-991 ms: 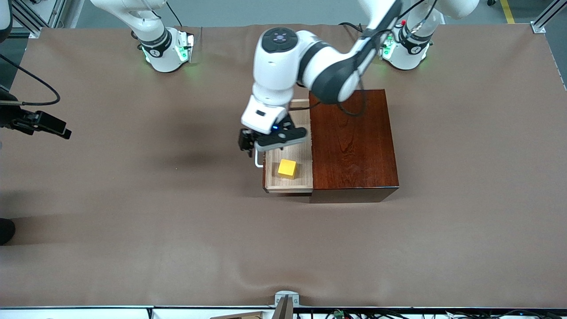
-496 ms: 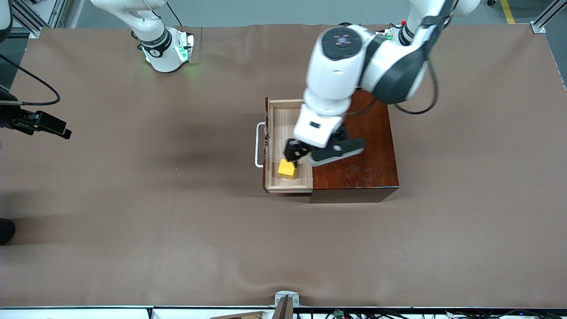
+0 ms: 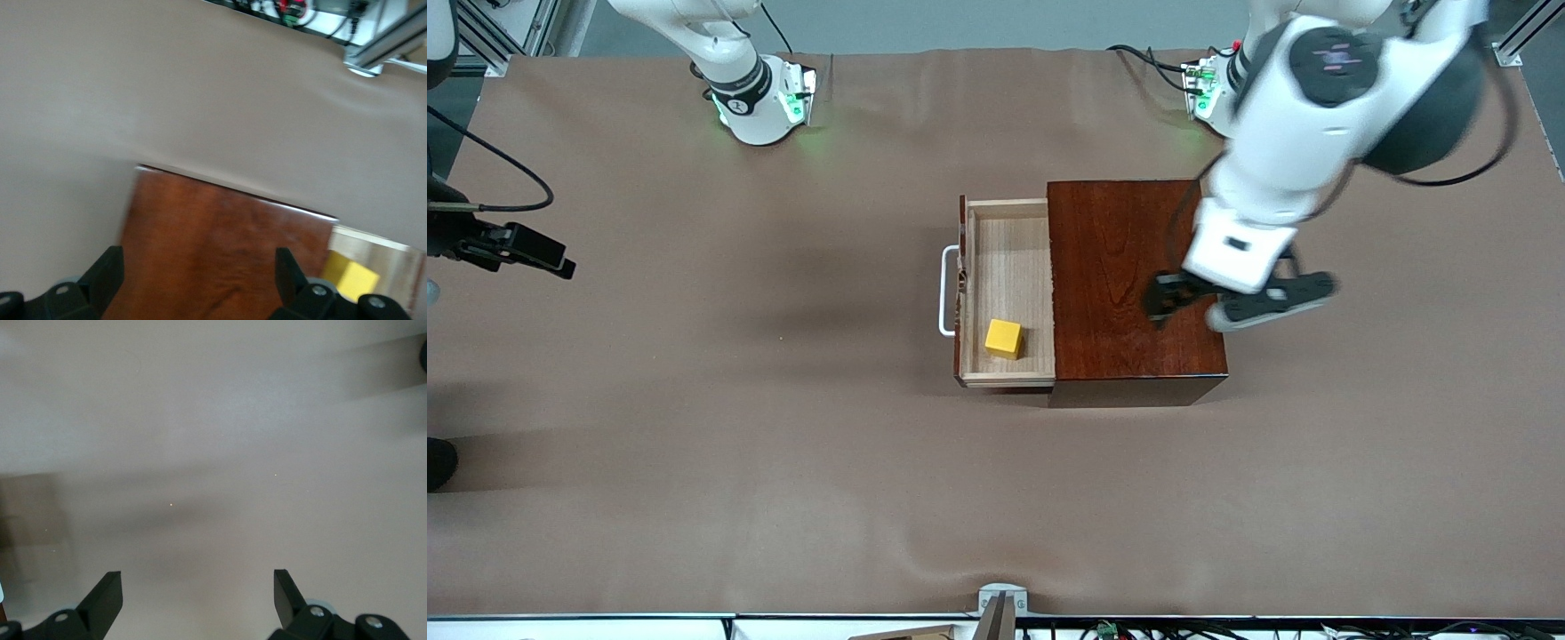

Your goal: Open drawer, take yellow block, close drawer

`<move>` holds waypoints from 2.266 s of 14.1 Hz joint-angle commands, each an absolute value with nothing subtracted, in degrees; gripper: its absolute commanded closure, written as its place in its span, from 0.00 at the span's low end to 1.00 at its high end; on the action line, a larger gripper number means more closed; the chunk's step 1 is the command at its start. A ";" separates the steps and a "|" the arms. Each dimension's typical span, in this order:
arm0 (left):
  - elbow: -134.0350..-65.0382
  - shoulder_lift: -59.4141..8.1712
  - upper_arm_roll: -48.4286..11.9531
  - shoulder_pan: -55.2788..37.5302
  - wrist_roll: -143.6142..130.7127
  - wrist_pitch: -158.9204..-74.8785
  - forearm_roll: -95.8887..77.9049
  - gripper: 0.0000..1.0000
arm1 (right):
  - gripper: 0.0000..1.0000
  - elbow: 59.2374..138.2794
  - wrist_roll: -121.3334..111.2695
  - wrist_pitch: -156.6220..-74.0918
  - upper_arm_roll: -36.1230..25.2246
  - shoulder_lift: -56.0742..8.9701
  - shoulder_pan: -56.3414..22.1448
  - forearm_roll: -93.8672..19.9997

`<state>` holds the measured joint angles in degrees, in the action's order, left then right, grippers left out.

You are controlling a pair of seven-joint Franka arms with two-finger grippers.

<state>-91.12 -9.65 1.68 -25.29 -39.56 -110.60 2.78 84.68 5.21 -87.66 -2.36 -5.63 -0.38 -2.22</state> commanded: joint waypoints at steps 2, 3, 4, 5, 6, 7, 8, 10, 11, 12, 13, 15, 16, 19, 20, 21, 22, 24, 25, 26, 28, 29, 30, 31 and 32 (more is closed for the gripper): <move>-93.60 -4.84 1.05 -16.46 -26.67 -106.10 0.97 0.00 | 0.00 84.46 14.54 -87.63 -2.29 -5.54 -3.94 -2.90; -93.60 -4.31 1.05 -14.26 -22.80 -104.87 0.71 0.00 | 0.00 84.38 18.77 -87.63 -2.29 -5.71 -5.96 -2.90; -93.52 -3.78 1.05 -12.06 -19.20 -103.72 0.70 0.00 | 0.00 84.29 23.51 -87.89 -2.29 -6.06 -8.06 -2.81; -93.52 -3.17 1.05 -10.30 -15.94 -102.58 0.70 0.00 | 0.00 84.29 29.21 -88.15 -2.29 -6.15 -9.65 -3.16; -93.52 -2.56 1.05 -9.07 -13.21 -101.35 0.70 0.00 | 0.00 84.29 35.53 -88.24 -2.29 -6.67 -11.50 -3.16; -93.34 -2.20 1.14 -8.44 -10.92 -100.47 0.70 0.00 | 0.00 84.29 41.34 -88.59 -2.20 -7.11 -13.78 -3.16; -93.17 -1.68 1.40 -8.18 -9.33 -100.11 0.70 0.00 | 0.00 84.29 46.79 -89.81 -2.20 -7.90 -16.50 -2.99; -93.25 -0.97 1.32 -7.12 -6.87 -99.93 0.70 0.00 | 0.00 83.76 59.61 -93.41 -2.28 -9.57 -20.46 -3.86; -93.16 -0.44 1.32 -7.12 -6.07 -98.45 0.70 0.00 | 0.00 83.67 66.03 -94.91 -2.20 -10.28 -22.31 -5.00; -92.90 0.08 1.32 -7.03 -4.85 -96.52 0.70 0.00 | 0.00 83.50 72.44 -95.97 -2.28 -11.33 -24.41 -5.79; -92.90 1.57 1.41 -6.60 -4.14 -95.72 0.70 0.00 | 0.00 82.71 77.99 -96.93 -2.29 -12.73 -26.09 -6.06; -92.90 2.90 1.49 -5.98 -3.52 -93.09 0.70 0.00 | 0.00 80.52 89.24 -98.43 -2.28 -15.98 -29.51 -6.59; -92.90 3.68 1.49 -5.37 -3.43 -92.03 0.70 0.00 | 0.00 79.20 94.78 -99.05 -2.29 -17.82 -31.53 -6.50; -92.64 4.48 0.88 -3.60 -2.47 -90.35 0.70 0.00 | 0.00 75.68 110.42 -103.25 -2.29 -23.62 -35.49 -6.59; -91.94 4.40 0.97 -3.60 -2.29 -90.35 0.27 0.00 | 0.00 74.80 115.61 -105.36 -2.29 -25.30 -36.55 -6.50; -91.32 4.31 1.05 -3.69 -2.20 -90.35 -0.26 0.00 | 0.00 74.10 120.10 -106.95 -2.29 -26.88 -37.43 -6.50; -91.14 4.31 0.97 -3.60 -2.20 -90.35 -0.61 0.00 | 0.00 73.48 123.89 -108.18 -2.29 -28.03 -38.14 -6.50; -91.23 5.09 0.88 -2.73 -2.11 -90.09 -1.23 0.00 | 0.00 72.51 129.01 -110.73 -2.29 -30.58 -39.37 -6.50; -91.32 5.18 0.70 -2.29 -1.76 -90.09 -1.58 0.00 | 0.00 71.99 130.07 -111.44 -2.37 -31.89 -40.33 -6.50; -91.32 5.19 0.09 -2.11 -0.80 -89.83 -1.76 0.00 | 0.00 71.37 131.21 -111.45 -2.29 -33.21 -40.78 -6.50; -91.32 5.19 0.00 -1.67 1.39 -88.95 -1.76 0.00 | 0.00 71.19 133.93 -111.53 -2.29 -34.27 -41.92 -6.50; -91.32 5.19 0.00 -1.41 2.89 -88.16 -1.76 0.00 | 0.00 71.28 135.34 -111.62 -2.37 -34.80 -42.45 -6.50; -91.32 5.19 0.00 -1.23 3.77 -87.98 -1.84 0.00 | 0.00 71.19 135.96 -111.62 -2.29 -35.67 -42.71 -6.50; -91.32 5.19 -0.17 -1.06 3.78 -87.98 -1.85 0.00 | 0.00 71.10 136.66 -112.23 -2.29 -35.94 -42.89 -6.50; -91.32 5.10 -0.78 -1.05 3.52 -87.98 -1.85 0.00 | 0.00 71.10 137.28 -113.19 -2.29 -36.47 -42.89 -6.50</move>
<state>-91.50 4.47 0.79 -2.50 2.29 -89.03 -0.41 73.20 135.19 -112.55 -1.61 -34.74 -42.34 -5.89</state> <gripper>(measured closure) 0.000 0.000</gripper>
